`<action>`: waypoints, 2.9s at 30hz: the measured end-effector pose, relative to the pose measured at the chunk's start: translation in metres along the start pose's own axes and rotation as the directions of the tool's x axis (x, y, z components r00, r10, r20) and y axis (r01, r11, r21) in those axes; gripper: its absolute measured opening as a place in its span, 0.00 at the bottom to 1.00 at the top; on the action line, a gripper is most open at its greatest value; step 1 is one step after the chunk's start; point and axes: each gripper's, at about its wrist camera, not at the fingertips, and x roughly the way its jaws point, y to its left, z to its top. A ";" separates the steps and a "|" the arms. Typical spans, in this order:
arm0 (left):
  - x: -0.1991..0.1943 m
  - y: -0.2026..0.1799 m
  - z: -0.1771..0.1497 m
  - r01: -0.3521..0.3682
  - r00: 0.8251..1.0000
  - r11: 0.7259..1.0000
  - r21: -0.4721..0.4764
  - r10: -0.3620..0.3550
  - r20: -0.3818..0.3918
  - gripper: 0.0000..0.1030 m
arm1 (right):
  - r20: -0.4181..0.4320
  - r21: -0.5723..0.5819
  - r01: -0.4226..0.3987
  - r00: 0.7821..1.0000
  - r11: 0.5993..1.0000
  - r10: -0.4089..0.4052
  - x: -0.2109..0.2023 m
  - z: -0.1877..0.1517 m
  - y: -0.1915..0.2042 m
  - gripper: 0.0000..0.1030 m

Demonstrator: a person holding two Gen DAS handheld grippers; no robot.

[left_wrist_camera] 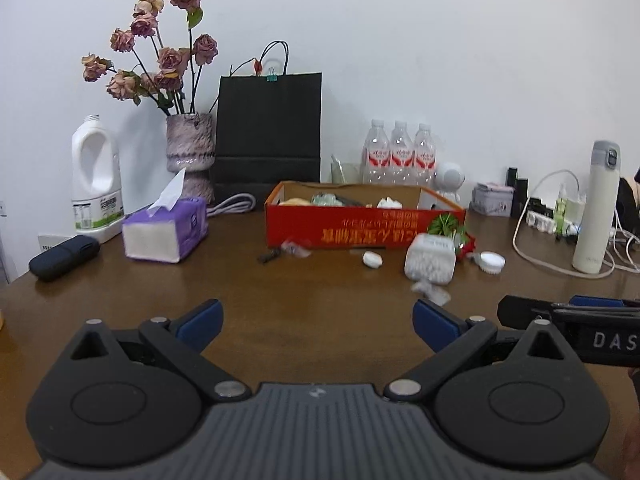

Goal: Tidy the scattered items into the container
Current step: 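Move both grippers back from the box toward the white cotton pad pack, then grasp the small black item with the left gripper while the right grasps a clear plastic wrapper, then carry the black item and clear wrapper with both grippers over the box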

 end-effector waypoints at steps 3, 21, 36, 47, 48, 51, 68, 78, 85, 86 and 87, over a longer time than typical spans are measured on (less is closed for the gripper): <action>0.007 0.000 -0.003 -0.003 0.999 1.000 -0.012 0.002 -0.033 1.00 | -0.004 -0.024 -0.026 1.000 0.999 0.026 -0.005 -0.003 0.006 0.92; 0.254 0.105 0.074 0.185 0.950 0.983 -0.006 -0.180 -0.255 0.60 | -0.249 -0.230 -0.301 0.937 0.926 0.243 0.219 0.093 0.050 0.43; 0.283 0.123 0.062 0.235 0.924 0.972 0.018 -0.218 -0.313 0.15 | -0.413 -0.423 -0.433 0.874 0.796 0.256 0.342 0.094 0.097 0.30; 0.262 0.116 0.068 0.147 0.951 0.989 0.022 -0.135 -0.278 0.15 | -0.387 -0.417 -0.346 0.904 0.840 0.180 0.304 0.086 0.112 0.10; 0.251 0.112 0.070 0.151 0.955 0.988 0.020 -0.140 -0.260 0.15 | -0.366 -0.416 -0.327 0.914 0.848 0.173 0.290 0.087 0.108 0.10; 0.217 0.098 0.075 0.147 0.969 0.989 0.021 -0.139 -0.204 0.15 | -0.277 -0.414 -0.253 0.950 0.874 0.144 0.242 0.087 0.095 0.10; 0.037 -0.019 0.019 0.134 0.991 0.990 0.053 -0.133 -0.027 0.15 | 0.016 -0.146 0.033 0.999 0.989 -0.031 0.033 0.023 0.026 0.10; 0.018 -0.017 0.004 0.113 0.993 0.993 0.045 -0.111 -0.034 0.16 | 0.034 -0.131 -0.026 0.999 0.991 0.030 0.000 0.010 0.027 0.11; 0.018 -0.013 0.001 0.110 0.994 0.993 0.030 -0.110 -0.025 0.16 | 0.057 -0.120 -0.049 0.997 0.992 0.056 -0.006 0.011 0.031 0.11; 0.019 -0.012 0.001 0.114 0.993 0.993 0.029 -0.114 -0.024 0.16 | 0.053 -0.117 -0.051 0.997 0.992 0.057 -0.004 0.011 0.031 0.11; 0.019 -0.011 0.001 0.112 0.994 0.993 0.025 -0.112 -0.020 0.16 | 0.043 -0.115 -0.054 0.997 0.992 0.060 -0.002 0.010 0.031 0.11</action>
